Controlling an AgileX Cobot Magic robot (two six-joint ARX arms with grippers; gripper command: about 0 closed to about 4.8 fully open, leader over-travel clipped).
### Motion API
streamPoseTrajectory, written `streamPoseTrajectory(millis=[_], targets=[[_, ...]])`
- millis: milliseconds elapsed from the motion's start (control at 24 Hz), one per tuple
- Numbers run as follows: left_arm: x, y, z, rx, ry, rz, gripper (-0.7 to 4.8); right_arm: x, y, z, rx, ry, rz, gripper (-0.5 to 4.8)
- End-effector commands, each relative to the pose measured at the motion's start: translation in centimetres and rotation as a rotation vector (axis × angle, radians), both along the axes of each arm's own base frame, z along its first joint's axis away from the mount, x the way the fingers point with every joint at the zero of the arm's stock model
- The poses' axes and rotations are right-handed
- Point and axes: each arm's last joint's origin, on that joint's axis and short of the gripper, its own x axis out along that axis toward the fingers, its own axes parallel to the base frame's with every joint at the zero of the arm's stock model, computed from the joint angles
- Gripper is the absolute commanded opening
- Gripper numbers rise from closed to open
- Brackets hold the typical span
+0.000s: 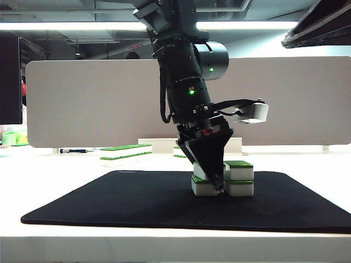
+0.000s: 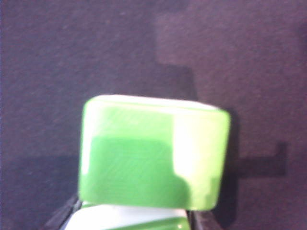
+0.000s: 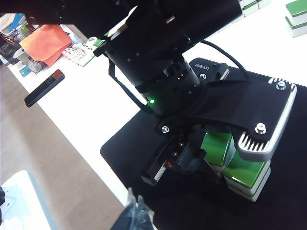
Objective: Take a mahjong tile from the mahjong wall and then place it on the table close to you.
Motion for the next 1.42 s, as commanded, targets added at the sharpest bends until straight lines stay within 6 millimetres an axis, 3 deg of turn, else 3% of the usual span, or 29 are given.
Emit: streamPoseTrajectory(millis=[42,583,666,750,1000,1124,1416], targets=[[-0.1,0.1,0.2,-0.003,0.006,-0.001,2.77,0.0,0.0,0.2,0.005,-0.016,0.0,-0.01],[-0.4,0.5,0.2,0.037,0.036,0.01,2.79,0.0,0.0,0.2,0.005,-0.015,0.0,-0.01],[-0.3,0.5,0.2,0.037,0.037,0.01,2.98,0.0,0.0,0.2,0.005,-0.015,0.0,-0.01],[-0.3,0.5,0.2,0.037,0.037,0.01,3.5,0.0,0.0,0.2,0.005,-0.015,0.0,-0.01],[-0.5,0.7,0.2,0.054,0.054,0.01,3.52,0.0,0.0,0.2,0.005,-0.015,0.0,-0.01],[-0.7,0.9,0.7,0.081,0.083,0.012,4.12,0.0,0.0,0.2,0.005,-0.015,0.0,-0.01],[-0.8,1.5,2.9,0.217,0.033,0.059,4.13,0.0,0.0,0.2,0.005,-0.015,0.0,-0.01]])
